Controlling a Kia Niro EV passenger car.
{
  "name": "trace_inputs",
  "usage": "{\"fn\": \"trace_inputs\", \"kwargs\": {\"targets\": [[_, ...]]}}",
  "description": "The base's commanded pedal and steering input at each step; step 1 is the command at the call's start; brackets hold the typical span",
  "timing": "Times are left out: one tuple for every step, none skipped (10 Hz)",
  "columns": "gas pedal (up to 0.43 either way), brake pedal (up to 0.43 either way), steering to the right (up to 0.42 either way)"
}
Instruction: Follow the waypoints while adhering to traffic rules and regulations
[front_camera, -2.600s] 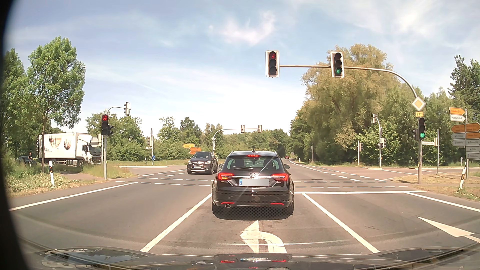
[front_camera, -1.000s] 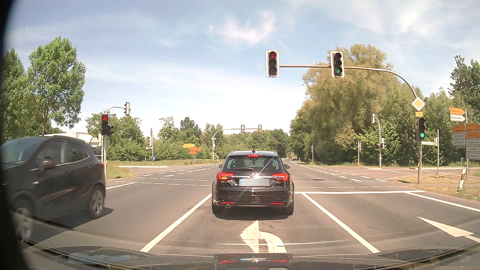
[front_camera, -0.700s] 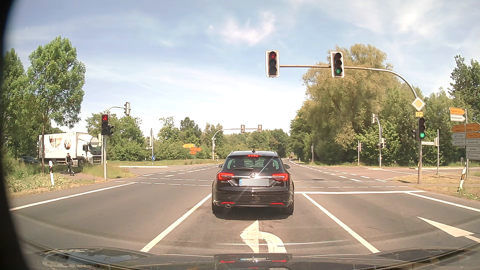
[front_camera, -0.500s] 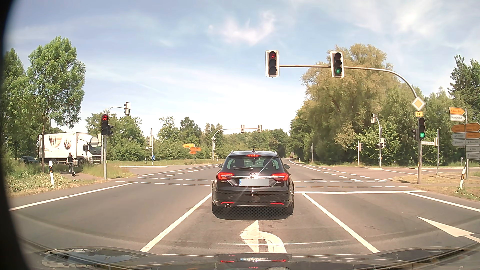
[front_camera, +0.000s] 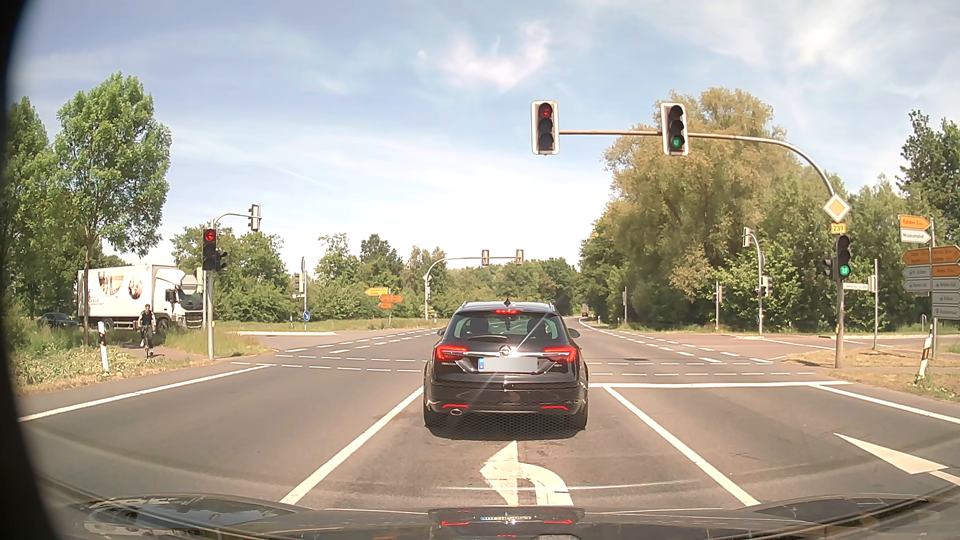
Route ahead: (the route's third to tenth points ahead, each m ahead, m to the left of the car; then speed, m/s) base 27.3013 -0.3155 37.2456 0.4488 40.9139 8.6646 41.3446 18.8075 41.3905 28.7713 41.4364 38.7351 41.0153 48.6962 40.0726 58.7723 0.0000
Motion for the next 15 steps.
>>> {"fn": "trace_inputs", "kwargs": {"targets": [[0.000, 0.000, 0.004], [0.000, 0.000, 0.004], [0.000, 0.000, 0.004], [0.000, 0.000, 0.004], [0.000, 0.000, 0.004], [0.000, 0.000, 0.004], [0.000, 0.000, 0.004], [0.000, 0.000, 0.004], [0.000, 0.000, 0.004], [0.000, 0.000, 0.004], [0.000, 0.000, 0.004], [0.000, 0.000, 0.004], [0.000, 0.000, 0.004], [0.000, 0.000, 0.004], [0.000, 0.000, 0.004]]}}
